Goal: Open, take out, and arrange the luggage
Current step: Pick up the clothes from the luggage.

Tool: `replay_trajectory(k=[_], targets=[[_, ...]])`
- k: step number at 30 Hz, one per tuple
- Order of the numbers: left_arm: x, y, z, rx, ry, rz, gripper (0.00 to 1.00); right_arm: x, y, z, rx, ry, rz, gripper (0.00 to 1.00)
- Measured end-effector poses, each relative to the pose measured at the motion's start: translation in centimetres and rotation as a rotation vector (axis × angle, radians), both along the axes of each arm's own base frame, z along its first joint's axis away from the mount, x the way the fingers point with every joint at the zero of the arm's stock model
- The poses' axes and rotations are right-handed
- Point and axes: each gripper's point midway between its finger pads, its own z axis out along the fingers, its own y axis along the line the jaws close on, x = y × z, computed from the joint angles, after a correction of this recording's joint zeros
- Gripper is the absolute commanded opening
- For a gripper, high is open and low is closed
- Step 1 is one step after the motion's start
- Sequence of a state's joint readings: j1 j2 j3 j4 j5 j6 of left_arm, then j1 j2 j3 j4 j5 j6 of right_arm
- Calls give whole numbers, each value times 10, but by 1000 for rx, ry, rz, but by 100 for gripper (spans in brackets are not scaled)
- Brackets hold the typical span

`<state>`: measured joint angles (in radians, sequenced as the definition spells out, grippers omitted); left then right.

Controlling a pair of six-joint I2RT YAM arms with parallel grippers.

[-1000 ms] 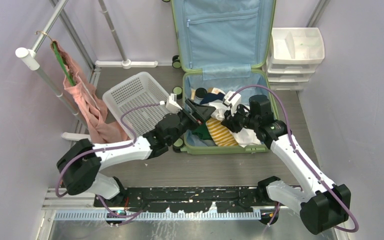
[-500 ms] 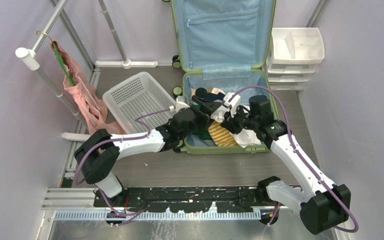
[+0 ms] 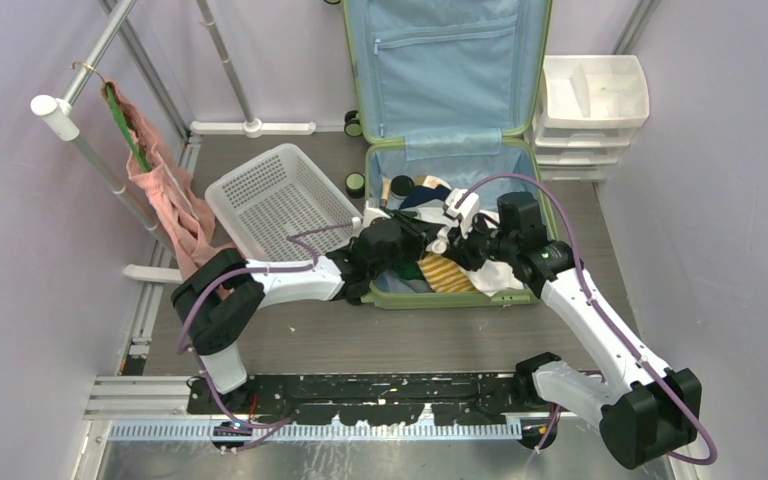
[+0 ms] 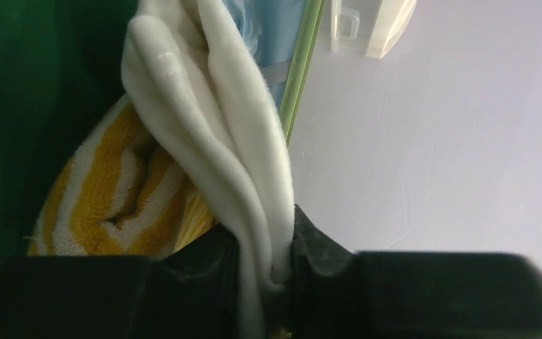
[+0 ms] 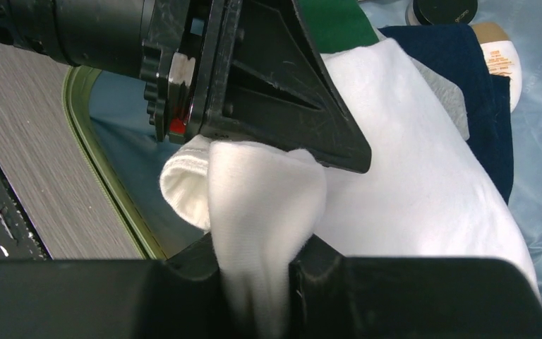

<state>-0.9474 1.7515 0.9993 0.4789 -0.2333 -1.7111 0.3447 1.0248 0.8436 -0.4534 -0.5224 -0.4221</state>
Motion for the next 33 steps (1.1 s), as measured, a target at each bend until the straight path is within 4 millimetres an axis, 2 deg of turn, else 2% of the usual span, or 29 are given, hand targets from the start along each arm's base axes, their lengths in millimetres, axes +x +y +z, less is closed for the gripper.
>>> replay_trajectory(k=[1,3,8,12,15,19,23,27,33], targets=[[0,0,1,4,-6,-6,5,0,0,0,-2,-2,2,8],[0,0,1,23,-25,-25,0,-1,0,-1,-8,-5,10,16],[0,5,8,130,-88,-99,0,-3,4,2,2,-15,46,45],[12,18,24,280,-169,-134,0,-13,7,13,15,-19,94,68],[18,29,41,396,-242,-170,0,-20,8,27,29,-35,126,79],[21,45,56,528,-319,-229,0,-27,9,46,64,-46,152,87],[20,56,51,636,-371,-320,0,-27,4,57,93,-40,140,88],[17,70,44,764,-408,-417,0,-24,-3,59,107,-22,106,91],[19,82,69,889,-531,-517,0,-18,-9,57,106,-3,47,95]])
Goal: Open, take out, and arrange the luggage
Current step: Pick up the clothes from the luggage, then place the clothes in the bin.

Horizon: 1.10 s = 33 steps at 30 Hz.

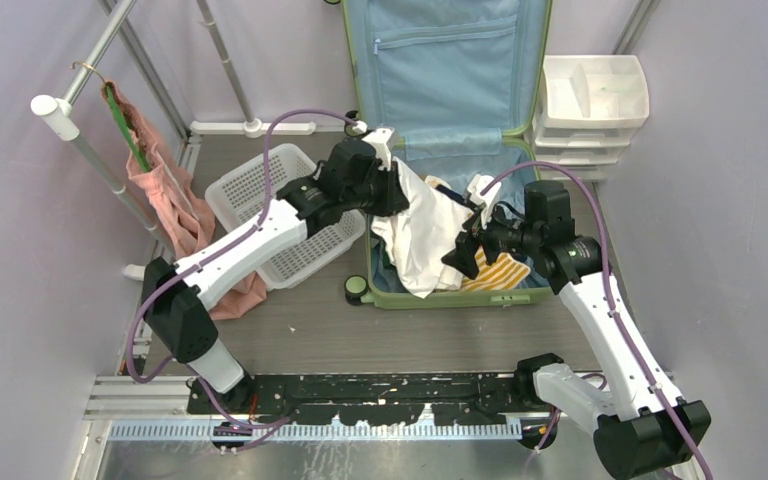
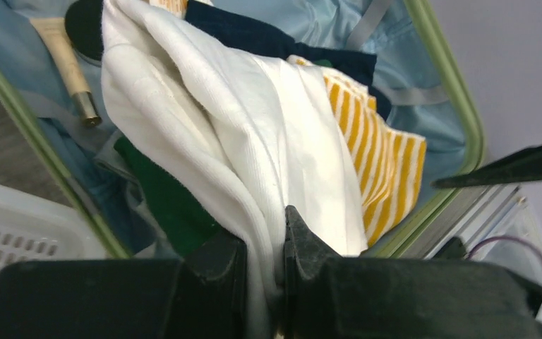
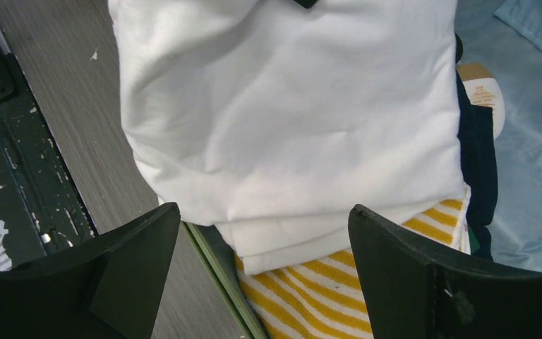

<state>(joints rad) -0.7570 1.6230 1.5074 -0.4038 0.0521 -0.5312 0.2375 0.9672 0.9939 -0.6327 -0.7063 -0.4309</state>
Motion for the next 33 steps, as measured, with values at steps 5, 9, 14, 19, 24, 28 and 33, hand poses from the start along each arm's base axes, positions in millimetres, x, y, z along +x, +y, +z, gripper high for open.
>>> replay_trajectory(k=[5,9,14,19,24,28,33], targets=[[3,22,-3,127,-41,-75,0,9,-6,-1,-15,-10,-57,95],[10,48,-6,243,-80,-123,0,16,-12,-7,-42,-20,-94,96],[20,81,-15,359,-107,-158,0,20,-18,-14,-75,-26,-125,96],[31,123,-15,472,-149,-171,0,22,-21,-18,-96,-37,-131,97],[36,155,-4,592,-229,-174,0,24,-22,-21,-107,-39,-133,97],[44,177,1,680,-271,-172,0,24,-22,-22,-111,-41,-131,97],[54,209,-1,787,-276,-159,0,25,-23,-22,-117,-47,-131,97]])
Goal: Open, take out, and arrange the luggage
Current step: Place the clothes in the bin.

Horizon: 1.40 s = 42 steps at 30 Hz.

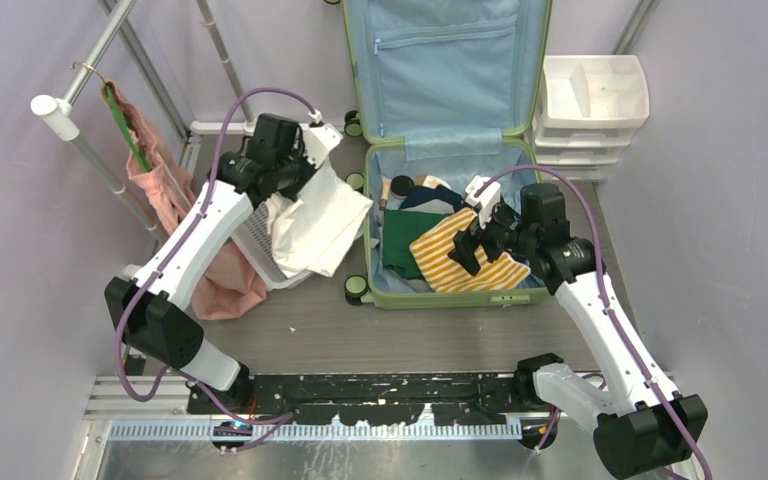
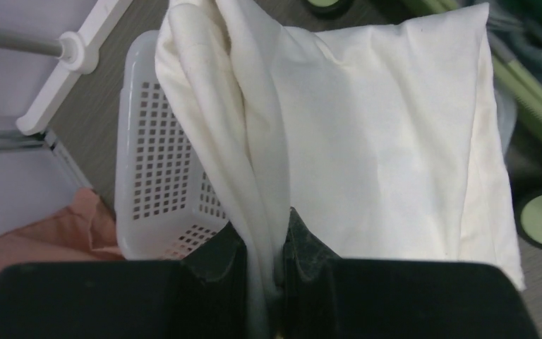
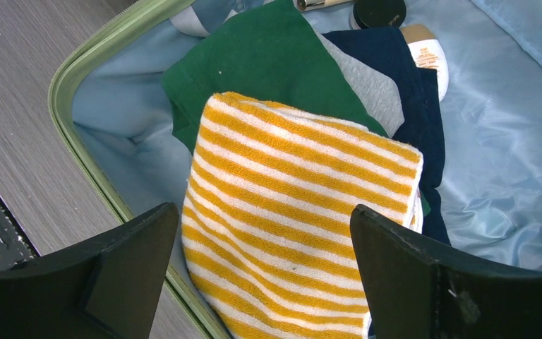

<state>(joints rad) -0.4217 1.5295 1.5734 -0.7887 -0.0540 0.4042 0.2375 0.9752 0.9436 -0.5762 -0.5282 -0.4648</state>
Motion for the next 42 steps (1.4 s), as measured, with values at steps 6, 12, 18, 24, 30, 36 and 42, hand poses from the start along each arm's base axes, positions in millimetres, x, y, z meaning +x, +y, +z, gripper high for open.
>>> replay_trajectory(k=[6,12,18,24,30,36,42], targets=[[13,34,-11,115,9,33,0,0,0,0,-3,-3,2,98],[38,61,-51,200,98,69,0,0,0,0,-5,-5,4,98],[53,78,-89,235,173,94,0,0,0,0,-7,-7,5,98],[56,76,-93,208,184,94,0,1,0,-1,-12,-7,10,98],[40,51,-57,69,142,47,0,2,0,-4,-18,-1,14,98],[-8,23,26,-116,-8,-75,0,2,0,-4,-18,-1,14,98],[-55,7,69,-249,-79,-189,0,2,0,-5,-18,0,15,98]])
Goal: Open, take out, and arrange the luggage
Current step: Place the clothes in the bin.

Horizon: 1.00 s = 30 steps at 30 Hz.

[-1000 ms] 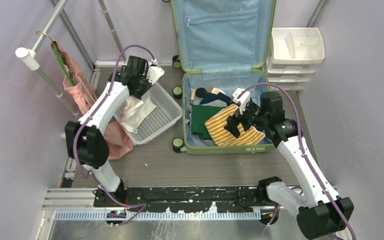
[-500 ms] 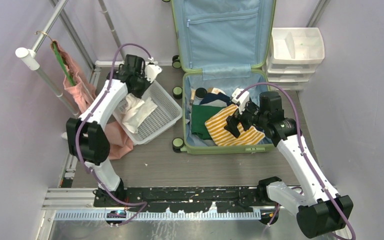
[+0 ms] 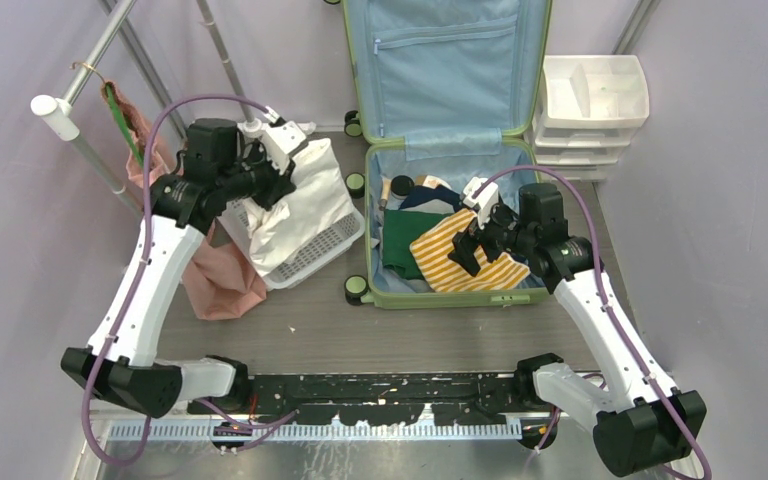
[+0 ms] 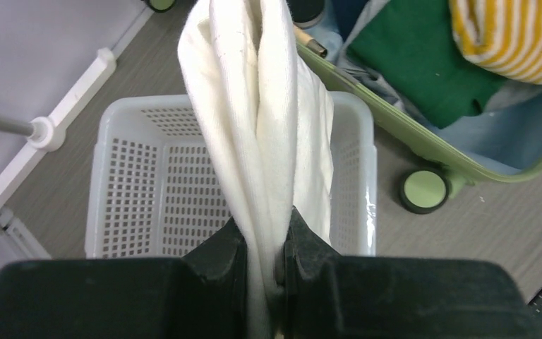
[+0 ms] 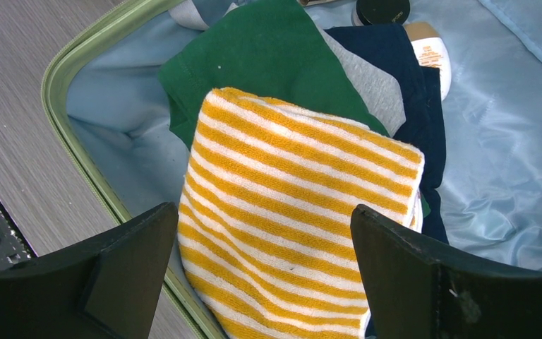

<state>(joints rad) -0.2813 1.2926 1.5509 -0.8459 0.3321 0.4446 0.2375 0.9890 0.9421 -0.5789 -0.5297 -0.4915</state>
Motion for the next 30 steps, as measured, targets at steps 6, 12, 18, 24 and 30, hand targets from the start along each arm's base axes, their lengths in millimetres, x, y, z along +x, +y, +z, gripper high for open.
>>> replay_trajectory(k=[6,12,18,24,30], targets=[[-11,-5,-24,-17,68,-50,0,-1,0,-2,1,7,3,98],[25,11,-88,31,238,-3,0,0,1,-4,0,13,4,98],[58,26,-148,123,327,40,0,0,1,-4,0,12,4,98],[86,44,-158,194,260,117,16,0,1,-4,-2,11,6,98],[113,70,-170,255,225,241,58,0,1,-5,-2,15,7,98]])
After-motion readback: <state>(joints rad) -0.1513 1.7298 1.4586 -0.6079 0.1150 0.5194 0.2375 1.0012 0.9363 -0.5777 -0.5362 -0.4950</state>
